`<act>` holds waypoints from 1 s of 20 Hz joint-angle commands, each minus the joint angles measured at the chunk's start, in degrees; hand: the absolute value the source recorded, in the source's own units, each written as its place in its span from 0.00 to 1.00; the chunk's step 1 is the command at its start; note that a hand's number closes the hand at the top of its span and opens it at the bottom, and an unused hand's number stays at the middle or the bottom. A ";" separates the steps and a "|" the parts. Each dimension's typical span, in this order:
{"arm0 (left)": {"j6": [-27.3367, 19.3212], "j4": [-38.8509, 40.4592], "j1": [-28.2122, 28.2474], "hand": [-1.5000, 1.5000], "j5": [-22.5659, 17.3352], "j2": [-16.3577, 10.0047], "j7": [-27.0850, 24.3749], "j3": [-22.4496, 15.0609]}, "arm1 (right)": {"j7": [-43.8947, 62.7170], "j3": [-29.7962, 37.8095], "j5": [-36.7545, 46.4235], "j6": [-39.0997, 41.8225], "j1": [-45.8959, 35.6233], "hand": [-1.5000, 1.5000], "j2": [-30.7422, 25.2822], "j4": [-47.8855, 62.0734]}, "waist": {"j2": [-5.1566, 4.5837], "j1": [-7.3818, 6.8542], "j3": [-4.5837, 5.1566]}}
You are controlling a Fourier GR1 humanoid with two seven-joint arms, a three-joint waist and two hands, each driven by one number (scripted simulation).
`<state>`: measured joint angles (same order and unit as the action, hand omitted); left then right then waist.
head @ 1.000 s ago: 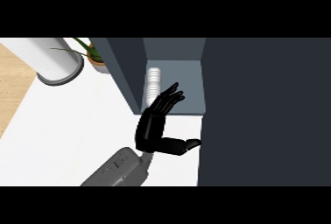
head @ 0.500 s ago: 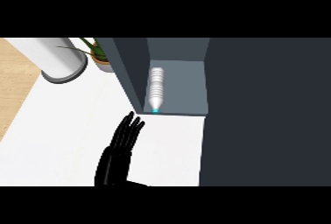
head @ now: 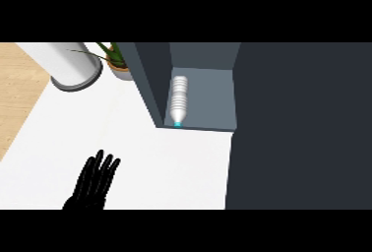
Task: Pick up the bottled water, place it into the cabinet and close the cabinet
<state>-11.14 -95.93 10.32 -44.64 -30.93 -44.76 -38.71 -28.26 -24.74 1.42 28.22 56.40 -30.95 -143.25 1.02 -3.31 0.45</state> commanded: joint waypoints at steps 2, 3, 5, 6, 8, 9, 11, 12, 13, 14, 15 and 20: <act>5.98 -3.09 7.46 0.00 -2.20 -7.70 -4.62 4.14 | 8.04 -4.95 8.39 -1.87 -4.00 1.00 -0.21 -12.21 | -0.55 0.04 0.04; 6.18 -5.24 7.54 0.00 -2.56 -9.27 -3.67 4.66 | 10.63 -6.98 8.70 -2.24 -4.43 1.00 -0.23 -11.86 | -0.64 -0.46 0.10; 9.08 -4.71 11.30 0.00 -2.51 -11.59 -6.48 5.25 | 13.72 -10.06 8.52 -3.33 -6.07 1.00 0.74 -11.13 | -0.72 -0.52 0.09; 9.58 -6.73 10.66 0.00 -3.38 -12.88 -5.36 6.17 | 15.50 -11.85 8.52 -3.84 -8.21 1.00 1.79 -9.57 | -0.99 -0.93 0.07; 13.76 -5.72 14.20 0.00 -3.45 -15.41 -9.07 7.37 | 18.83 -12.79 6.45 -4.30 -10.66 1.00 2.26 -8.64 | -1.25 -2.07 0.10; 14.25 -4.73 13.25 0.00 -3.86 -14.76 -8.98 7.69 | 21.10 -15.11 6.95 -4.06 -11.59 1.00 2.13 -8.91 | -1.41 -1.41 0.18; 15.88 -4.91 14.68 0.00 -5.21 -17.82 -9.06 9.95 | 22.93 -16.26 5.91 -4.13 -14.95 1.00 2.83 -7.76 | -1.57 -2.04 0.13; 17.13 -4.48 15.04 0.00 -4.53 -18.23 -9.85 9.71 | 23.49 -15.37 5.19 -3.48 -17.43 1.00 2.30 -7.12 | -1.74 -2.85 0.16; 18.14 -3.42 12.94 0.00 -5.71 -18.62 -8.63 10.82 | 22.60 -16.04 6.75 -3.23 -21.15 1.00 3.38 -3.88 | -1.91 -2.49 0.21; 18.05 -3.88 14.64 0.00 -4.14 -17.97 -9.56 8.97 | 23.31 -14.47 5.63 -2.46 -22.70 1.00 1.89 -5.90 | -1.95 -4.18 0.34; 17.91 -4.55 15.05 0.00 -4.83 -18.19 -9.16 9.25 | 24.82 -14.97 5.76 -2.18 -24.15 1.00 1.37 -6.26 | -1.79 -3.53 0.26; 20.57 -3.79 15.28 0.00 -4.86 -20.43 -10.44 11.28 | 28.52 -14.72 3.47 -2.17 -32.39 1.00 1.98 -1.22 | -2.29 -5.91 0.55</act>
<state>6.78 -100.36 25.21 -49.36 -49.76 -53.87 -28.63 -8.80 -34.22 1.31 23.65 30.25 -28.23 -143.10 -0.85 -7.79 0.81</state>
